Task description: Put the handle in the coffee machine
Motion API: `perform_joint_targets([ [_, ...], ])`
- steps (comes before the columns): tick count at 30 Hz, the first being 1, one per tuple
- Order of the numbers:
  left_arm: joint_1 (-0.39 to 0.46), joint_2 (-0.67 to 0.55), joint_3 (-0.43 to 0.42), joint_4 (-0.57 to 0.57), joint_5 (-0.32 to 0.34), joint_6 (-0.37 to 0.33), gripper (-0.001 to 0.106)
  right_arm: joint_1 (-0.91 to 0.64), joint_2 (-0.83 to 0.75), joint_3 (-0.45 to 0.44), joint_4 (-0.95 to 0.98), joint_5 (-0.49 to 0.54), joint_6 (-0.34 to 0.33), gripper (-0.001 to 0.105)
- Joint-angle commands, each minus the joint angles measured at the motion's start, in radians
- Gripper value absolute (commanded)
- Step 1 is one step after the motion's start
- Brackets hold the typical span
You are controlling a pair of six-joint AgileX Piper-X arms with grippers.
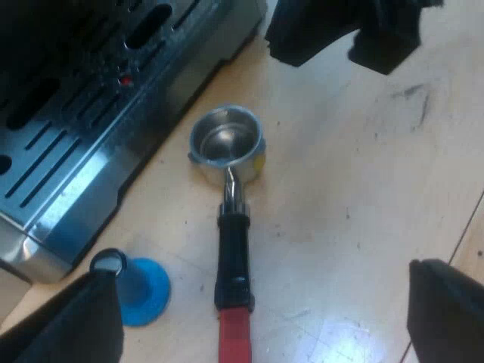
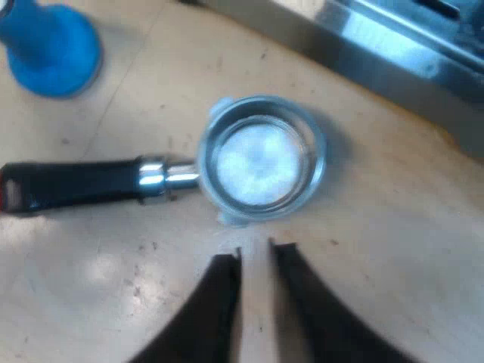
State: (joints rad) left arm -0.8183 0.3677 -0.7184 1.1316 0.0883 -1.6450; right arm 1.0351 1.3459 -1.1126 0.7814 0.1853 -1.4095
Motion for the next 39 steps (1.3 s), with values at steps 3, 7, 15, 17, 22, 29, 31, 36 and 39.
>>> perform_joint_targets([
  [3, -0.005, -0.005, 0.056, -0.114, -0.009, -0.016, 0.077, -0.036, 0.001, -0.005, -0.014, -0.077, -0.121, 0.082],
  [7, -0.005, -0.003, 0.099, -0.159, -0.001, -0.058, 0.077, -0.043, 0.005, -0.005, -0.039, -0.099, -0.151, 0.089],
  [15, -0.005, -0.003, 0.105, -0.165, 0.021, -0.103, 0.077, -0.114, 0.076, -0.005, -0.099, -0.203, -0.167, 0.085],
  [17, -0.005, -0.003, 0.105, -0.165, 0.021, -0.103, 0.077, -0.117, 0.103, -0.006, -0.111, -0.208, -0.199, 0.085],
  [22, -0.005, -0.003, 0.105, -0.165, 0.021, -0.105, 0.077, -0.119, 0.159, -0.008, -0.157, -0.211, -0.211, 0.085],
  [29, -0.005, -0.003, 0.105, -0.165, 0.021, -0.108, 0.077, -0.124, 0.254, -0.06, -0.172, -0.198, -0.218, 0.085],
  [31, -0.005, -0.003, 0.105, -0.165, 0.021, -0.108, 0.077, -0.124, 0.277, -0.078, -0.172, -0.198, -0.218, 0.085],
  [36, -0.005, -0.003, 0.105, -0.165, 0.021, -0.108, 0.077, -0.124, 0.338, -0.114, -0.148, -0.198, -0.223, 0.085],
  [39, -0.005, -0.003, 0.105, -0.165, 0.021, -0.108, 0.077, -0.124, 0.358, -0.115, -0.127, -0.185, -0.247, 0.085],
])
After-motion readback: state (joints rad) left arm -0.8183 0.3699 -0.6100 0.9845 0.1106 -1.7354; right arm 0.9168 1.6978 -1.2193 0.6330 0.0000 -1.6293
